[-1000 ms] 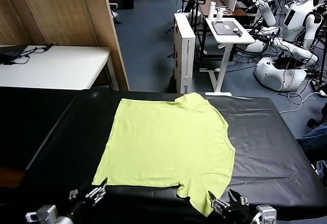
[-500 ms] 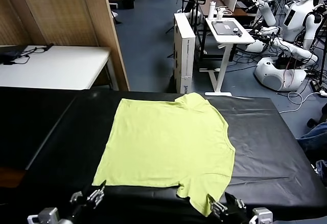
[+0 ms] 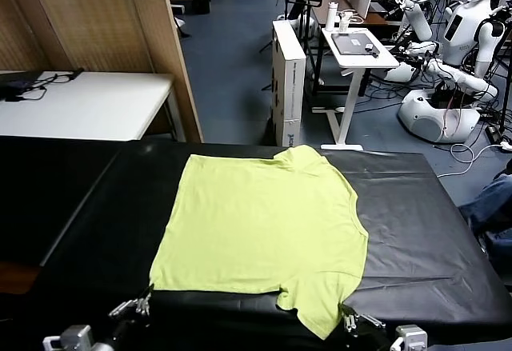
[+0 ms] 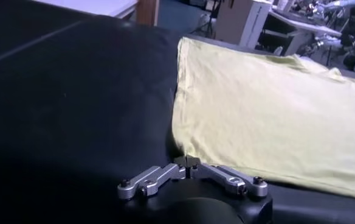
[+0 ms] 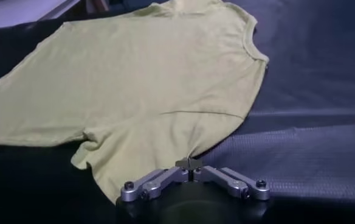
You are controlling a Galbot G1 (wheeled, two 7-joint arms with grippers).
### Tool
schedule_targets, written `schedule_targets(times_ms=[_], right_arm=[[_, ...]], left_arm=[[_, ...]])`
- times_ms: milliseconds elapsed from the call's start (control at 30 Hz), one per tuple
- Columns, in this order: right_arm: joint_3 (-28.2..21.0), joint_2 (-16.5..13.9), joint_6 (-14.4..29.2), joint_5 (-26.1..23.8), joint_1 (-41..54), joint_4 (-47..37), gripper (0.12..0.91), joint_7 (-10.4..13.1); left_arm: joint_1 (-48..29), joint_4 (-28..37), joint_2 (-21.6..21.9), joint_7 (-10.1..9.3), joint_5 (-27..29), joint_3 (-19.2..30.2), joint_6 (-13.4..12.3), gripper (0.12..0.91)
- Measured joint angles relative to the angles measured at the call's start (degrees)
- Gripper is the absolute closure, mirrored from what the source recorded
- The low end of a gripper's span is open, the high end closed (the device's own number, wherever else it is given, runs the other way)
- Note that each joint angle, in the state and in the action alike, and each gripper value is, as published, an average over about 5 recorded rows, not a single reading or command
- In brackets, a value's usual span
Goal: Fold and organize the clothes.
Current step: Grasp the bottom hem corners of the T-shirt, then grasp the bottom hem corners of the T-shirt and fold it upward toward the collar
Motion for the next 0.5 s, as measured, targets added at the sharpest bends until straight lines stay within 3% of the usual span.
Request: schedule_targets(times_ms=[167,500], right_arm=[[0.79,-0.15,2.28,-0.07,-0.21,0.22,0.886,-1.36],[2.71,-2.52,9.08,0.63,7.46,-3.12,0.886,-7.9]], left_arm=[[2.98,-2.18,-0.18,-0.2,-1.79,-2.29,-0.52,0.884],[0.82,-3.65,-2.68,-1.18,-2.71,-1.99,-1.95,0.884]])
